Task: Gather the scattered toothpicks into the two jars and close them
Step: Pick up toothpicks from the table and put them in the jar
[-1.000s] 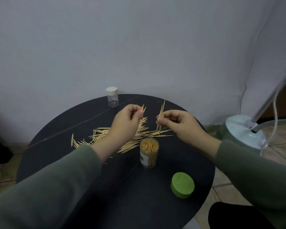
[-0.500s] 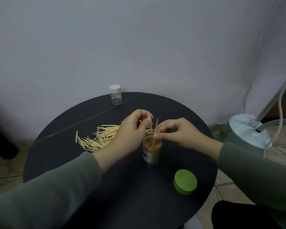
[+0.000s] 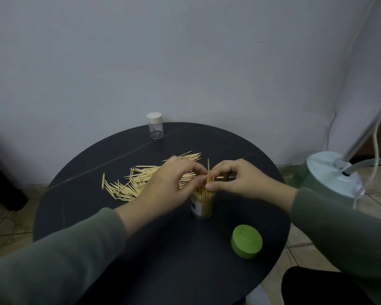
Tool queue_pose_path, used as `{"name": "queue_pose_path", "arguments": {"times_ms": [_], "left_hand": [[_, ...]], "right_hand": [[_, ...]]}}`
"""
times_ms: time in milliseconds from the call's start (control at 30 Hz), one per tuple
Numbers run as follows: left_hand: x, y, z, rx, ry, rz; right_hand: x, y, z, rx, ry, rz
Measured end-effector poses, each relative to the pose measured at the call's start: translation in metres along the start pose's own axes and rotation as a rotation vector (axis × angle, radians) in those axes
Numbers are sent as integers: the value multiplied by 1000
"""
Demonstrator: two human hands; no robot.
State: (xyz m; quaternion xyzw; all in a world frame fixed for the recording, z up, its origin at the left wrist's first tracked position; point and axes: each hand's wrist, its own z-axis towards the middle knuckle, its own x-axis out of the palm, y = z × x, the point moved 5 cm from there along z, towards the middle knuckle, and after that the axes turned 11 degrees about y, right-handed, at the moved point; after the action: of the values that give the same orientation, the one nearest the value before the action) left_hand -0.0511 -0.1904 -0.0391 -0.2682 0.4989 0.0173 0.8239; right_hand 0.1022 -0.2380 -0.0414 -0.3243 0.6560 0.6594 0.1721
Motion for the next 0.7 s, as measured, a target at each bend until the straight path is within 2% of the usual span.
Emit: {"name": "queue_pose_path", "arguments": {"times_ms": [200, 400, 467, 700], "left_hand": [[0, 8, -5, 1, -1, -10], [9, 6, -6, -15, 156, -49], [12, 5, -7, -18, 157, -34], [13, 14, -4, -279, 62, -275]], "right_hand": [[-3, -6, -5, 32, 53, -41], [0, -11, -4, 78, 87, -144], [2, -9, -4, 85, 96, -169], [7, -9, -1, 80, 133, -175]]}}
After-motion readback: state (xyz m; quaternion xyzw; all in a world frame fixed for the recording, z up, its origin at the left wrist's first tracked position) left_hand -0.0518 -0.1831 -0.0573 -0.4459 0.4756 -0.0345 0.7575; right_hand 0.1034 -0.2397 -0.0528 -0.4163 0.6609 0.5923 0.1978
